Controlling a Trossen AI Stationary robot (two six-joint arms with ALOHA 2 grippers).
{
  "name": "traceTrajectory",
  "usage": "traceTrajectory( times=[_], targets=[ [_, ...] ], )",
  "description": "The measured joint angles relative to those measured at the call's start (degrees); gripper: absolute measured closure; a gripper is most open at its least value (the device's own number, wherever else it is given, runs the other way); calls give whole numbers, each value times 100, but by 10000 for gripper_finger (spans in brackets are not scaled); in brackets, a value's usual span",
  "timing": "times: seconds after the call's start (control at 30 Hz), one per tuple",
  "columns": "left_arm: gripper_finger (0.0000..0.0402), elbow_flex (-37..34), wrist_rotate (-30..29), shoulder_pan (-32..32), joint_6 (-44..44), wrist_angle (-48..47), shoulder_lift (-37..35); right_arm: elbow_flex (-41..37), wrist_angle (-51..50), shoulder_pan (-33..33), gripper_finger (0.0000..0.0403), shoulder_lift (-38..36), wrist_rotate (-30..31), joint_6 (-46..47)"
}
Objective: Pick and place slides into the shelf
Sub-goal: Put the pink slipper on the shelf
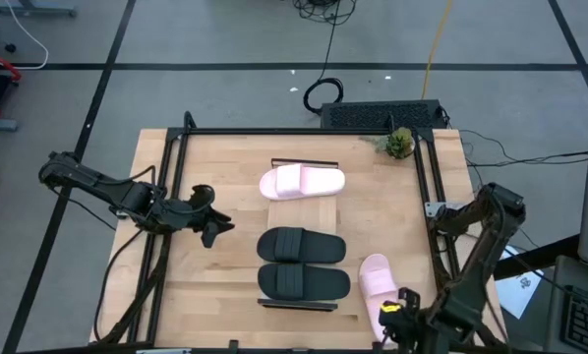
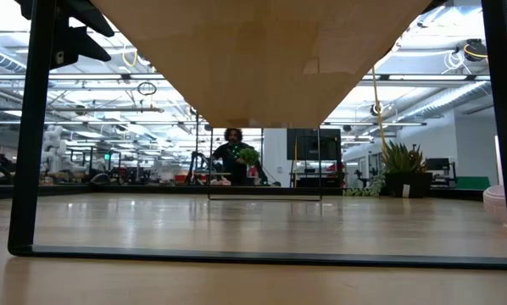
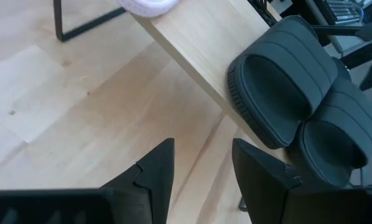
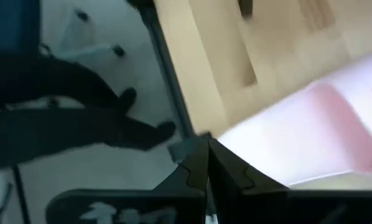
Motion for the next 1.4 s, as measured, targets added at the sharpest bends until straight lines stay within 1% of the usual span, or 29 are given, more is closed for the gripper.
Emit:
traceTrajectory(
  times=[0.1,0.2,0.27,0.33,0.4,0.5,0.6,0.77,0.93,1.2,1.3,1.4],
  targets=[
    [240,0,31,-8,-32,0,0,610,-362,6,403,206,139,141],
    [240,0,31,-40,-67,0,0,1452,-904,6,403,740,-19,199],
    [240,0,29,-40,-60,0,0,1951,-1261,6,403,1114,-140,-41],
    [240,0,26,-40,-58,0,0,2197,-1557,6,403,1399,-507,-369],
    [240,0,4,-31,-47,0,0,2217,-1667,-7,403,1554,-690,-605],
    [240,0,-19,-30,-45,2,0,2100,-1808,-56,403,1588,-854,-814],
    [240,0,-29,-30,-43,2,0,1890,-2075,-122,403,1471,-926,-851],
    [240,0,-33,-30,-41,2,0,1601,-2199,-206,396,1004,-911,-586],
    [240,0,-37,-30,19,0,0,1161,-1967,-256,357,430,-904,-101],
    [240,0,-39,-30,123,-7,0,-79,-697,-249,271,-389,-928,420],
    [240,0,-39,-30,123,-8,0,-547,-296,-252,254,-600,-931,485],
    [240,0,-39,-30,121,-9,0,-863,-96,-250,252,-753,-933,474]
  ],
)
